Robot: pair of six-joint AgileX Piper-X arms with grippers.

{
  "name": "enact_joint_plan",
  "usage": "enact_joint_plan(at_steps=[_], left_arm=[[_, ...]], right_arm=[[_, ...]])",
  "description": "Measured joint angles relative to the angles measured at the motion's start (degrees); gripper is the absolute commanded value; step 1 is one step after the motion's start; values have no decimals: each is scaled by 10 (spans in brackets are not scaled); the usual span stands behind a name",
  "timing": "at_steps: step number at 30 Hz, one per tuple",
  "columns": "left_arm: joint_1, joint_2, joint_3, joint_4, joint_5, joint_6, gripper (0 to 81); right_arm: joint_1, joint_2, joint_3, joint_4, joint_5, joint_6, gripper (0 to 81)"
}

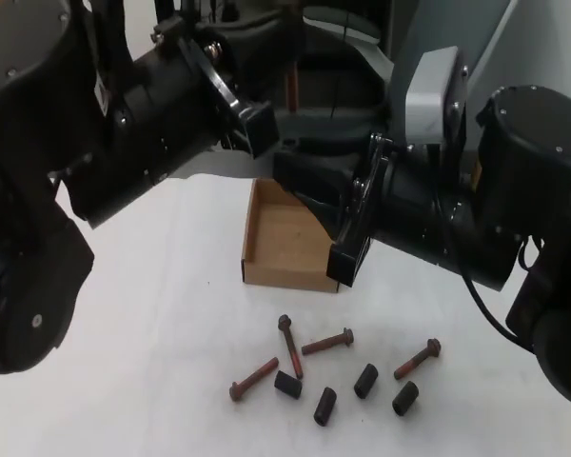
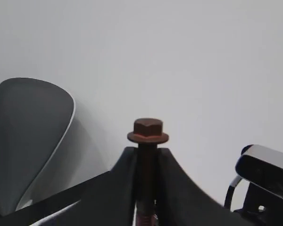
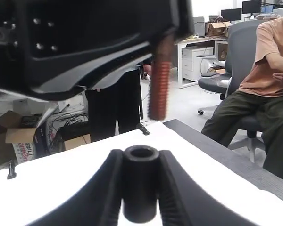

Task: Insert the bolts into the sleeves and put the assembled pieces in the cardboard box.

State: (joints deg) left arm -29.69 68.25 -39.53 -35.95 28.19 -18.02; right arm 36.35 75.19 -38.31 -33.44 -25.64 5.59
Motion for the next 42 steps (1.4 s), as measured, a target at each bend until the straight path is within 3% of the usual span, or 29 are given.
enact_joint_plan(at_steps=[15, 38, 41, 42], left_arm=[[0, 0, 0, 38, 38, 38, 18], [-1, 0, 16, 70, 15, 98, 8], [-1, 0, 16, 72, 15, 98, 207], [-1, 0, 16, 72, 15, 98, 316]], right_arm=[[0, 0, 0, 1, 9, 0, 6], [-11, 0, 0, 2, 16, 0, 6], [-13, 0, 0, -15, 14, 0, 6], [-13, 0, 0, -16, 15, 0, 6]])
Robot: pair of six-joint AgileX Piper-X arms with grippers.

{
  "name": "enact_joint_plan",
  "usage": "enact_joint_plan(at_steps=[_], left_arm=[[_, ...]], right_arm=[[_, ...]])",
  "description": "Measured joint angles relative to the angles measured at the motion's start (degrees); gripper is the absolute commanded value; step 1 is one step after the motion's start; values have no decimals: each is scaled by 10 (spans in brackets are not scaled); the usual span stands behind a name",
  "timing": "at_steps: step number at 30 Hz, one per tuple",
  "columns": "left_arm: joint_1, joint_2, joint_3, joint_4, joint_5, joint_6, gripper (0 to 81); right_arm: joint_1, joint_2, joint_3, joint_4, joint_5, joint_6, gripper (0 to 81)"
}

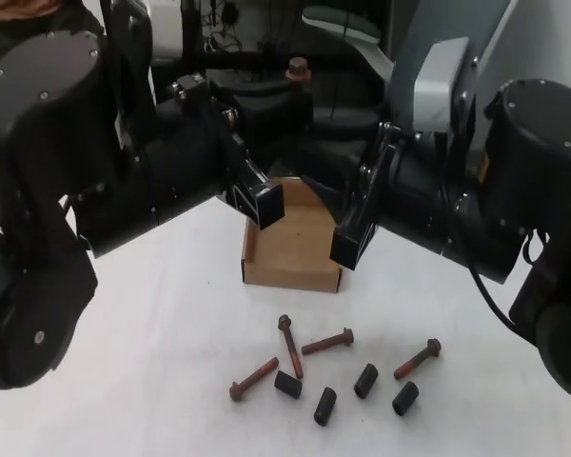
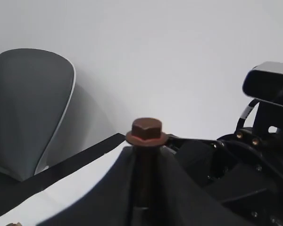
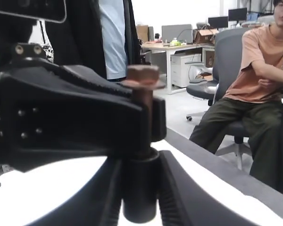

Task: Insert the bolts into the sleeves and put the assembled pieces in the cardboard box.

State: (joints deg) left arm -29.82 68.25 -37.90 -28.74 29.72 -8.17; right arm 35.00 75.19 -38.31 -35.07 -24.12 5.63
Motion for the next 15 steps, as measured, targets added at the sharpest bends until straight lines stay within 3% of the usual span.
enact_joint_plan(at_steps=[3, 8, 15], left_arm=[[0, 0, 0, 0, -5, 0, 683], [0, 0, 1, 0, -55, -4, 700], [0, -13, 3, -104, -76, -36, 700]], right_arm=[[-5, 0, -1, -1, 8, 0, 6], [-5, 0, -3, -1, 12, 0, 6], [-22, 0, -6, 99, 92, -7, 6]])
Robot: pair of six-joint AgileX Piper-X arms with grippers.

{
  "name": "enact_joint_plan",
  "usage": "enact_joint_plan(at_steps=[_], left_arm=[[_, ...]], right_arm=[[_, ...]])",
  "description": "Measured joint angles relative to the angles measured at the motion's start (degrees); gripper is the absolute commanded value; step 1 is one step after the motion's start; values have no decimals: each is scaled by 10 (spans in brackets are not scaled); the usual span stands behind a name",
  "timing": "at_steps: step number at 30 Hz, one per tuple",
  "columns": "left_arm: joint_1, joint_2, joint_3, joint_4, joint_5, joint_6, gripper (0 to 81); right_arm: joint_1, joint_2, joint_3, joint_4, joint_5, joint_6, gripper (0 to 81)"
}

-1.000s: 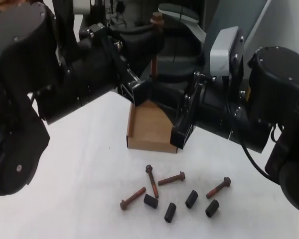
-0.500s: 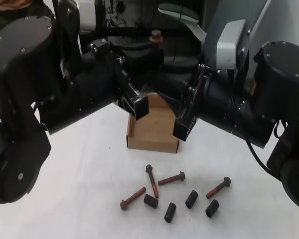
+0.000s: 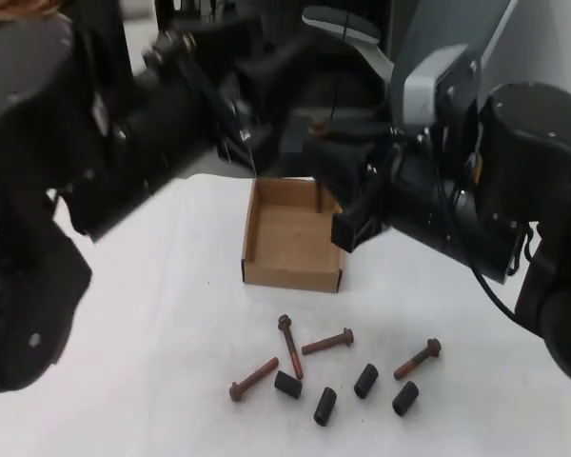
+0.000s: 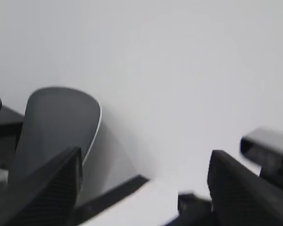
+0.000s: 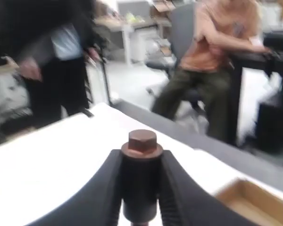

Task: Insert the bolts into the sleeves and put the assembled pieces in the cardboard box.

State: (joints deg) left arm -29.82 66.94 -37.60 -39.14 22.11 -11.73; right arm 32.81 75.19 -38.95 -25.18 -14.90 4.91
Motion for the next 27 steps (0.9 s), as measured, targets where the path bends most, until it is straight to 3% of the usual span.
enact_joint_plan(at_steps=[2, 4, 6, 7, 16, 27], left_arm=[[0, -22, 0, -12, -11, -4, 700], [0, -52, 0, -2, -15, -2, 448], [0, -82, 0, 39, -14, 21, 66], [0, -98, 0, 71, -14, 38, 6], [0, -147, 0, 314, -13, 99, 18], [0, -218, 42, 357, -55, 127, 18]], right_arm=[[-14, 6, -2, 27, 20, -14, 6], [-28, 19, -17, 60, 34, -21, 6], [-43, 45, -54, 109, 41, -31, 6], [-50, 60, -78, 136, 47, -37, 6], [-64, 240, -303, 331, 83, -87, 6], [-64, 431, -486, 478, 114, -88, 6]])
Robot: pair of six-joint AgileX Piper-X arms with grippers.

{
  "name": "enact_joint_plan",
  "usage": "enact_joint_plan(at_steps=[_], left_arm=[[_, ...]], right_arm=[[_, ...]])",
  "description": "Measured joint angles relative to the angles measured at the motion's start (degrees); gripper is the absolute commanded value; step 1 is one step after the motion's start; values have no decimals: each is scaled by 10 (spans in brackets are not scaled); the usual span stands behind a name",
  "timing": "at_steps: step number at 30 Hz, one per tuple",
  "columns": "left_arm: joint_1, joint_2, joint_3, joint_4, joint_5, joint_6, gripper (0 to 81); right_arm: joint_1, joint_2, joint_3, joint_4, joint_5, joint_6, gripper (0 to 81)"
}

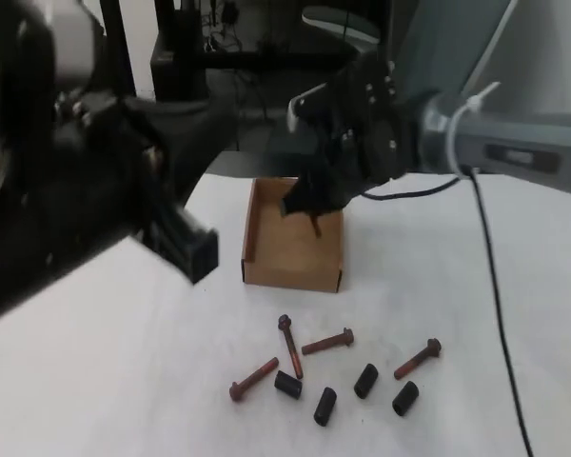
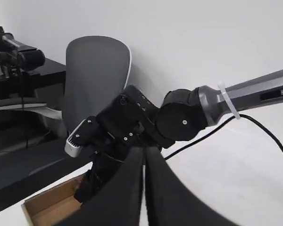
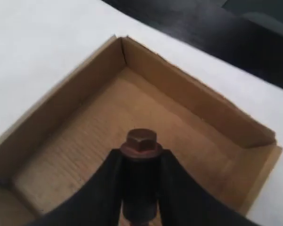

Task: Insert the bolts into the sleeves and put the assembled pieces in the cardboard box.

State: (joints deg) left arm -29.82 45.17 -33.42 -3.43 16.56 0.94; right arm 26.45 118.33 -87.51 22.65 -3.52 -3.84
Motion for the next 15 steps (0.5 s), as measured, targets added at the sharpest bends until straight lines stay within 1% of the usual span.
enact_joint_plan(at_steps=[3, 4, 6, 7, 9, 10, 14, 15], left_arm=[[0, -26, 28, 4, -4, 0, 18], [0, -29, 33, 4, -6, 0, 18], [0, -35, 46, 4, -13, 0, 18], [0, -35, 50, 4, -15, 0, 18], [0, -35, 53, 4, -16, 0, 18], [0, -35, 53, 4, -17, 0, 18], [0, -35, 53, -10, -19, 0, 18], [0, -35, 53, -11, -19, 0, 18]], right_arm=[[0, 34, -28, 42, 15, 0, 1], [0, 38, -30, 49, 20, 0, 22], [-1, 47, -33, 63, 28, 0, 169], [-2, 49, -33, 69, 30, 0, 287], [-3, 50, -34, 77, 35, 0, 585], [-3, 50, -37, 79, 35, 2, 700], [-3, 50, -54, 85, 35, 18, 692], [-3, 50, -59, 85, 35, 18, 658]])
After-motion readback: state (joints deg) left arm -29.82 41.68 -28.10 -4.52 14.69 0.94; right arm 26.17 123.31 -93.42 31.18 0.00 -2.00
